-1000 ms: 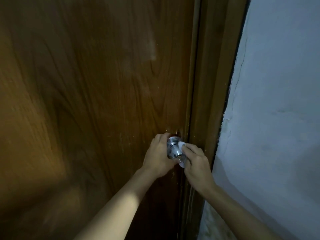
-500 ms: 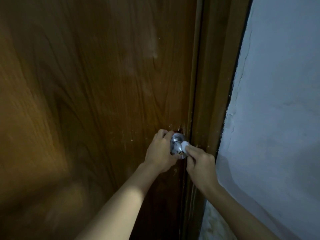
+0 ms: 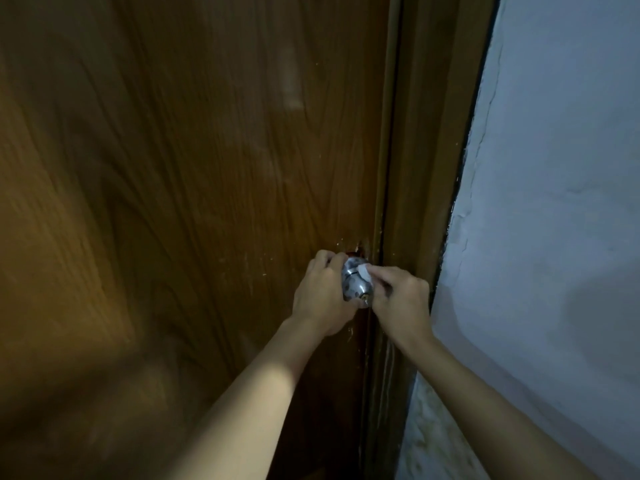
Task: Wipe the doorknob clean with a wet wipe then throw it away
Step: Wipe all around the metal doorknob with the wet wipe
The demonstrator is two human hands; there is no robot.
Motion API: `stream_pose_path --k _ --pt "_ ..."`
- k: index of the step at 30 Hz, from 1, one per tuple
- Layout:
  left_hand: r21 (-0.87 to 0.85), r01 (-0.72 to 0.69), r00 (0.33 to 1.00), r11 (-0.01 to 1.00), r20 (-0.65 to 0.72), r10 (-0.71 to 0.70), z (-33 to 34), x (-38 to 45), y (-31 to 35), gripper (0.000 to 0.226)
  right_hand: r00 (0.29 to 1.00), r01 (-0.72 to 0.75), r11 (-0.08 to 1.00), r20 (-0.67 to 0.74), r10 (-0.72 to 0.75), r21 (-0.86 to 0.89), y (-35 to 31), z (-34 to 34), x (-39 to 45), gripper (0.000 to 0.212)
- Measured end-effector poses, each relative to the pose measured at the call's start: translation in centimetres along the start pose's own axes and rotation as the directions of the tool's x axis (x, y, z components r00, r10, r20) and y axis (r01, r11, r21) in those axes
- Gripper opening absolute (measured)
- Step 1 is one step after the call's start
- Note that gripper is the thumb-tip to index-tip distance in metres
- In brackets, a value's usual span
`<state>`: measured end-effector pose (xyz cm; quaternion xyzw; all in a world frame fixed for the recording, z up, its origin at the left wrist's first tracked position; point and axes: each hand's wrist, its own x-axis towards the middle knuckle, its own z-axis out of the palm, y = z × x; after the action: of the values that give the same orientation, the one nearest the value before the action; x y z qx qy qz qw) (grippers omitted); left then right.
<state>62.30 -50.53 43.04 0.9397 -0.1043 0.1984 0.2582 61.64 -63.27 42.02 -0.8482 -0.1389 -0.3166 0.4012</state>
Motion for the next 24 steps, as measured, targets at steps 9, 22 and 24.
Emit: stream_pose_path --k 9,22,24 --pt "0.001 -0.015 1.0 1.0 0.018 0.015 -0.4 0.0 0.1 0.071 0.986 0.127 0.99 0.117 -0.119 -0.06 -0.5 -0.1 -1.7 0.025" --pt "-0.027 -0.023 1.0 0.999 -0.001 0.023 -0.2 -0.2 0.1 0.069 0.995 0.1 0.99 -0.035 -0.097 0.098 0.4 -0.2 -0.8 0.044" --pt "-0.036 -0.027 1.0 0.999 0.004 0.027 -0.2 -0.2 0.1 0.071 0.994 0.047 0.992 -0.101 -0.035 0.114 0.2 -0.1 0.0 0.042"
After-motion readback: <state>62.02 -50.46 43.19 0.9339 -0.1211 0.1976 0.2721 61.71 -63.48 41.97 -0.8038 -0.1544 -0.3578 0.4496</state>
